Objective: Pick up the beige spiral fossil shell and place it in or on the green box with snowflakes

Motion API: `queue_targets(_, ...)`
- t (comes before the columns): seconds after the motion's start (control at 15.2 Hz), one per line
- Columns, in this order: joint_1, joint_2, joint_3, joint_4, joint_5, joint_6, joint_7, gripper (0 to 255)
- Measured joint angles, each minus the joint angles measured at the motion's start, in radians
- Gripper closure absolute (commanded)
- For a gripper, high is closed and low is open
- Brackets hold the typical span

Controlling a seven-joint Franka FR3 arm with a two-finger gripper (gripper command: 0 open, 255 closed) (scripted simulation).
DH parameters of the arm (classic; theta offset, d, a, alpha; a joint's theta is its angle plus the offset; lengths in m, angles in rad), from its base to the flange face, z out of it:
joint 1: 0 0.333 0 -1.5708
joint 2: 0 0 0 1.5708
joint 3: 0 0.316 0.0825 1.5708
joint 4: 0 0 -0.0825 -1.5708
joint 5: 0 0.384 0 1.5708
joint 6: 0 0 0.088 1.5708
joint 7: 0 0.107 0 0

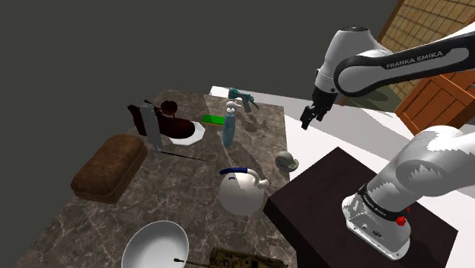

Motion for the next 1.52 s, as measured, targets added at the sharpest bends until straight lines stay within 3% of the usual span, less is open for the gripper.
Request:
queue_targets(0.59, -0.005, 0.403, 0.038, -0.056, -0.068, 0.484, 0.029, 0)
queue_targets(0.79, -0.039, 0.576, 0.055, -0.035, -0.172, 0.645, 0.095, 0)
queue_targets(0.92, -0.047, 0.681, 0.032, -0.013, -0.302, 0.732, 0.180, 0)
queue_targets(0.99, -0.032, 0.745, 0.000, 0.012, -0.386, 0.774, 0.243, 0)
queue_targets(1.12, 0.013, 0.828, -0.064, 0.044, -0.491, 0.830, 0.319, 0)
queue_targets(1.52, 0.117, 0.967, -0.187, 0.091, -0.581, 0.932, 0.399, 0)
